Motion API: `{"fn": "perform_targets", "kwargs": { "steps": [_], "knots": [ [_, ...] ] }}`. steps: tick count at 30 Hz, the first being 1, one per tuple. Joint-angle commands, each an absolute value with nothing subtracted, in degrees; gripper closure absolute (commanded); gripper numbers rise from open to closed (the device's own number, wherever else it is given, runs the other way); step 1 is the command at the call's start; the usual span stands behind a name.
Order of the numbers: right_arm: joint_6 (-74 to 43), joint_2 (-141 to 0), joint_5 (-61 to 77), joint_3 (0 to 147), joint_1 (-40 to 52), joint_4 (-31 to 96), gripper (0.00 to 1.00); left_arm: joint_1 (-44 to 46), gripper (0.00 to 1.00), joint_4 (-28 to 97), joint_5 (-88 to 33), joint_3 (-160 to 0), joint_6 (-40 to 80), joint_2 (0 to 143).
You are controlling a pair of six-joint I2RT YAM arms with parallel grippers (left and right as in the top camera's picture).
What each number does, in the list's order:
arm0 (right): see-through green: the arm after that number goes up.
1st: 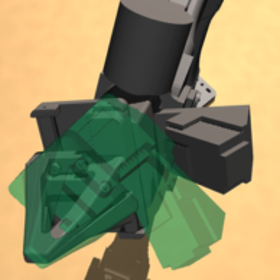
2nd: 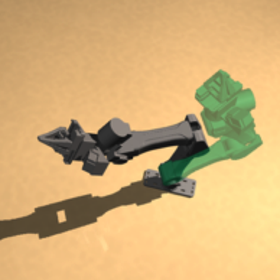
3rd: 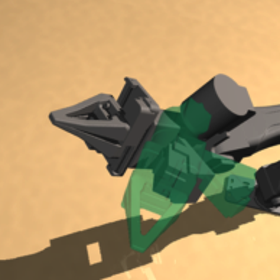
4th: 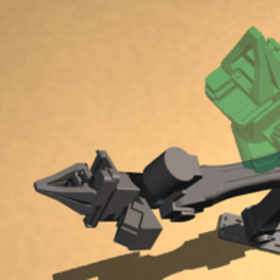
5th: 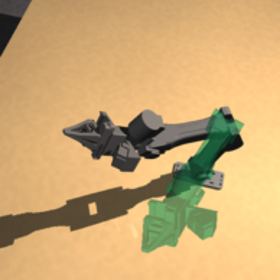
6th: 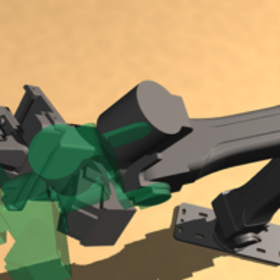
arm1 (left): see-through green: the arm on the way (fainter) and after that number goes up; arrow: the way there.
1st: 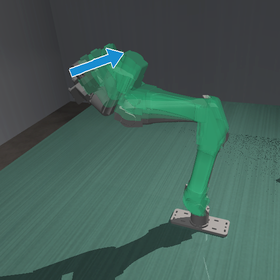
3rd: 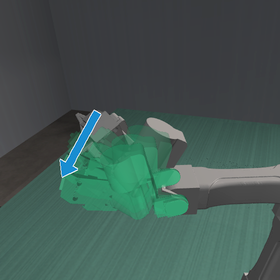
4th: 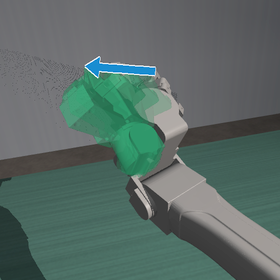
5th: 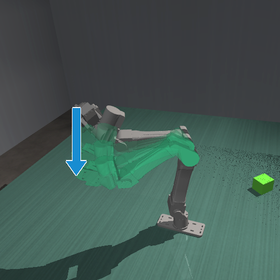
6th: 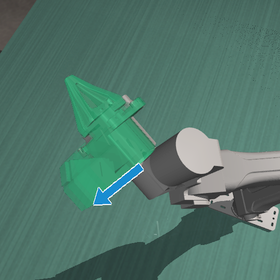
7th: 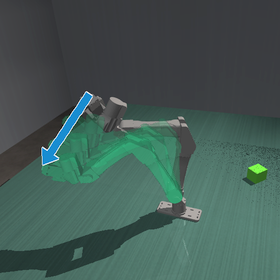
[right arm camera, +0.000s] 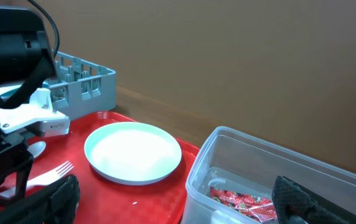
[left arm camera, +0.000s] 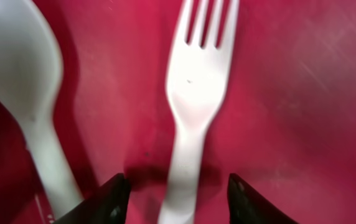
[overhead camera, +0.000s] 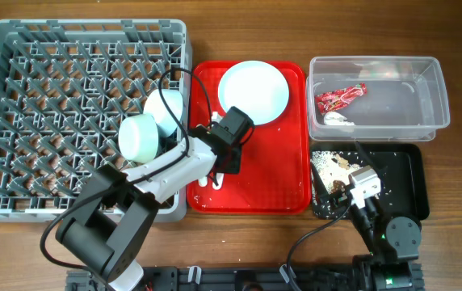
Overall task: Sort waste into correct bins and load items into the dishwasher rack
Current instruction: 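Reach the left gripper to the white fork on the red tray, then grasp the fork and stand it upright in the rack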
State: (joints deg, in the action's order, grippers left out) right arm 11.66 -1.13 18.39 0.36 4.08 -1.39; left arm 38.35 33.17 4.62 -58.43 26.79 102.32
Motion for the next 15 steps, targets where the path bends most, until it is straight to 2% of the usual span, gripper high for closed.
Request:
{"fn": "perform_targets", "kwargs": {
  "steps": [1,3,5,7,8,15],
  "knots": [
    [12.0,-1.0,19.3,0.3,3.8,-1.7,0.0,37.8,0.57,32.7,3.1,-58.1,25.7,103.7],
    [12.0,-1.0,19.3,0.3,3.8,-1.7,0.0,37.8,0.6,31.6,2.3,-58.1,25.6,105.7],
    [12.0,-1.0,19.3,0.3,3.8,-1.7,0.0,37.8,0.68,30.9,2.2,-58.1,25.6,107.6],
    [12.0,-1.0,19.3,0.3,3.8,-1.7,0.0,37.7,0.9,31.1,0.8,-58.1,25.7,107.8],
    [12.0,-1.0,19.3,0.3,3.8,-1.7,0.0,37.7,0.94,31.3,-0.2,-58.2,25.7,107.1],
    [12.0,-1.0,19.3,0.3,3.8,-1.7,0.0,37.4,0.96,44.7,-0.1,-65.1,26.2,92.0]
  ]
}}
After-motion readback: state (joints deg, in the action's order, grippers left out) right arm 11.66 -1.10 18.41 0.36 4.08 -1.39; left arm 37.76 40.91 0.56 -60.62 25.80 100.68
